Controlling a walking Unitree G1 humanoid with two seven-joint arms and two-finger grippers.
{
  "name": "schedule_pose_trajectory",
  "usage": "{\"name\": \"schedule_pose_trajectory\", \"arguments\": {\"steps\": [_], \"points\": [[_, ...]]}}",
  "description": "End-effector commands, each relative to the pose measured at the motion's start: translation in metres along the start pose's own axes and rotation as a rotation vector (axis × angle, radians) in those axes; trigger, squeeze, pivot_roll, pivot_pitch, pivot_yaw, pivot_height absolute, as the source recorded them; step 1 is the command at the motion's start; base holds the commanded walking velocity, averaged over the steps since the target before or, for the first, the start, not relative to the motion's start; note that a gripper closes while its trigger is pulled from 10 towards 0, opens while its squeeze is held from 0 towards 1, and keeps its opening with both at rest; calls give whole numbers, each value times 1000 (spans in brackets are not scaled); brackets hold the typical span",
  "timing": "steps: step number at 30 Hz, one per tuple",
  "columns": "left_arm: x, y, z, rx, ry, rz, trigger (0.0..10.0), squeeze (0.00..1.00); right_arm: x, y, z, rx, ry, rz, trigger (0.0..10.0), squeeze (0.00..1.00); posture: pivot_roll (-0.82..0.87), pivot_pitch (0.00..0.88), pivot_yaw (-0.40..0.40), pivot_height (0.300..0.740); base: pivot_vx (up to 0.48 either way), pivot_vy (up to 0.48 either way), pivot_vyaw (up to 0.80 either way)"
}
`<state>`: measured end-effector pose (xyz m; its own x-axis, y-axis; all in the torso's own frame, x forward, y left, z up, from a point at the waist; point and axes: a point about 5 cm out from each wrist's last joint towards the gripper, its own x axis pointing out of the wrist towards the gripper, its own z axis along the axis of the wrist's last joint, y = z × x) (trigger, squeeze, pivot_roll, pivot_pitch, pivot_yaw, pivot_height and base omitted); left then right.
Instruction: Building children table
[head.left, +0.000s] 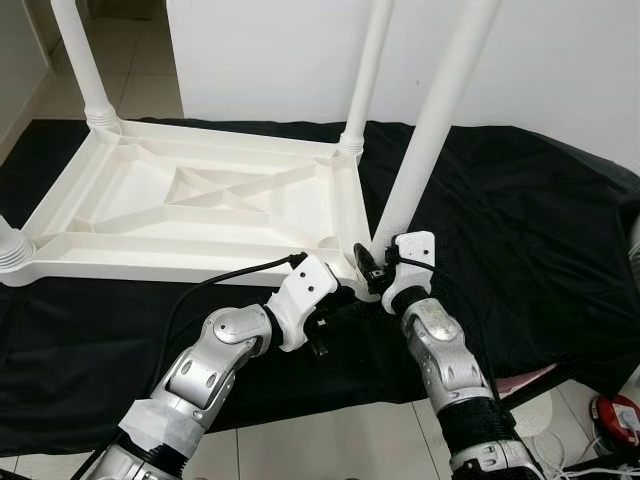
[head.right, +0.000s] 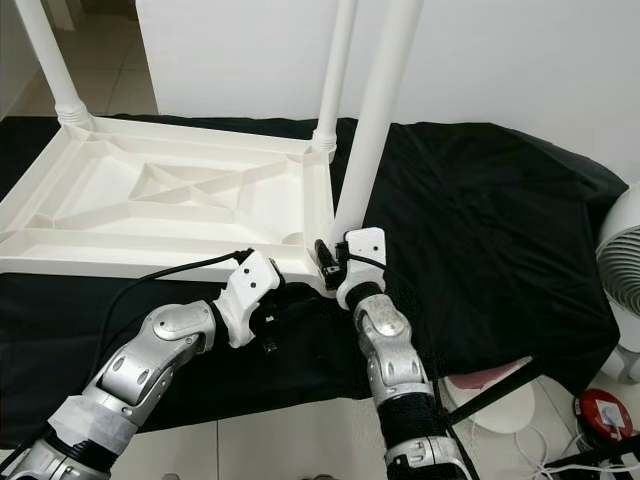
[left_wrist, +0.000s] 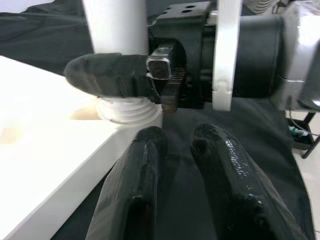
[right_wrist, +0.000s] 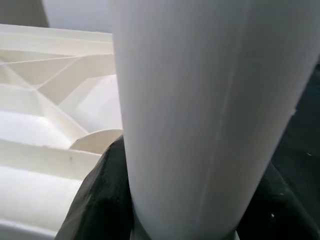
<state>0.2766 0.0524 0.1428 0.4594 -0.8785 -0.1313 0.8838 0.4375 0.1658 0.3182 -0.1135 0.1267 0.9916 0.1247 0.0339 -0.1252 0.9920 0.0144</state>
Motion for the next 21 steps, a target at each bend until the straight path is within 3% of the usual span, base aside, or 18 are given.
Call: {"name": "schedule_pose_trajectory", "arguments": {"steps": [1,4,10,11,21], "points": [[2,-3,-2,3,3,-37,10000,0,-10,-13,-22,-52,117,-144,10000,0,46,30,-97,740,0,0,0],[3,-4,-1,2,-1,-42,10000,0,-12,-5,-22,-28,116,-127,10000,0,45,29,-96,740,0,0,0],[4,-6,-3,1,2,-53,10000,0,-13,-8,-16,-32,96,-126,10000,0,39,26,-93,740,0,0,0],[4,-6,-3,1,3,-53,10000,0,-13,-7,-15,-25,91,-117,10000,1000,42,25,-95,740,0,0,0],[3,-7,-4,-3,2,-48,10000,0,-14,-4,-9,-8,76,-93,10000,1000,50,23,-105,740,0,0,0]]}}
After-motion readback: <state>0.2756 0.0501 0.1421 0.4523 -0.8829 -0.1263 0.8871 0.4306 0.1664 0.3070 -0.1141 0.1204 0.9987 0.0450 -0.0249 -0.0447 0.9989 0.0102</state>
